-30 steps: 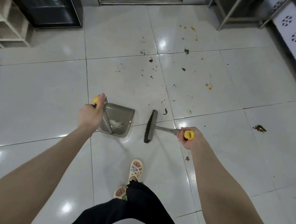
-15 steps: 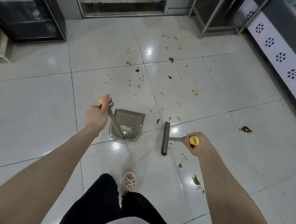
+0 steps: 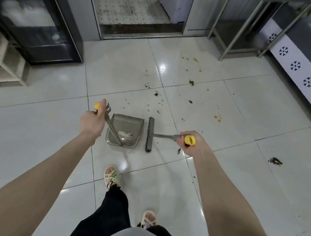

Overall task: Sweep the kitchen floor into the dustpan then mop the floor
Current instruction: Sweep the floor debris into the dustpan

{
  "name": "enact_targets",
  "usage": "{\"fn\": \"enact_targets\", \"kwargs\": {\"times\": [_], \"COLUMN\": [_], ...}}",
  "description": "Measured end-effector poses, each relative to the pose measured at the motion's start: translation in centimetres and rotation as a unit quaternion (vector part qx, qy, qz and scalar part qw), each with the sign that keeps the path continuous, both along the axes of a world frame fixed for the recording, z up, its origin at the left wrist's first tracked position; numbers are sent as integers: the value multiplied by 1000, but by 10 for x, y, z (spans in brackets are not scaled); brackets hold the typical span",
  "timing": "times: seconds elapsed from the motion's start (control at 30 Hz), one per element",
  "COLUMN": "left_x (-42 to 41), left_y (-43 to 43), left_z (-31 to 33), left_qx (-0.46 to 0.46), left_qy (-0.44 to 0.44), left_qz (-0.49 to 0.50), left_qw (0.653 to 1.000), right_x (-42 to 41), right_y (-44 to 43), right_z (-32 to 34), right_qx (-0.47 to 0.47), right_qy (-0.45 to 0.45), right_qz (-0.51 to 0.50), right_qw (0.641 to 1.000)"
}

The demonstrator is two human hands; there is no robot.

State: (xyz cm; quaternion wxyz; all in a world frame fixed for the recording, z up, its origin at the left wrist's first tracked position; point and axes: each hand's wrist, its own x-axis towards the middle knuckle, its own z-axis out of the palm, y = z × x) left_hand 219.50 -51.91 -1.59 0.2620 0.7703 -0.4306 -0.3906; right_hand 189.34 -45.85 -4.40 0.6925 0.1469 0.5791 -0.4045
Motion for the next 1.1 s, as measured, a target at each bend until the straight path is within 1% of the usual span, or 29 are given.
{"fn": "enact_targets", "kwargs": {"times": [0.17, 0.33, 0.5, 0.6, 0.9, 0.97, 1.03, 1.1], "left_x": [59, 123, 157, 175, 202, 201, 197, 192], "left_y": [-79, -164, -212, -245, -333, -358, -380, -405], "left_z": [2, 4, 4, 3, -7, -10, -9, -11], "left_qx": [7, 12, -1, 2, 1, 7, 18, 20], "left_qy": [-16, -23, -26, -24, -28, -37, -41, -42], "left_qz": [-2, 18, 30, 54, 99, 94, 83, 73], "left_qw": [1000, 999, 999, 998, 995, 995, 996, 996], "right_x": [68, 129, 162, 184, 219, 221, 219, 214], "right_y": [-88, -174, -232, -273, -375, -399, -417, -439], "right_z": [-5, -14, -17, -20, -38, -43, -46, -49], "right_qx": [6, 4, 7, 12, 12, 18, 23, 30], "right_qy": [6, -19, -35, -58, -103, -107, -106, -80], "right_qz": [2, -4, 15, 19, 12, 0, 5, 38], "right_qw": [1000, 1000, 999, 998, 995, 994, 994, 996]}}
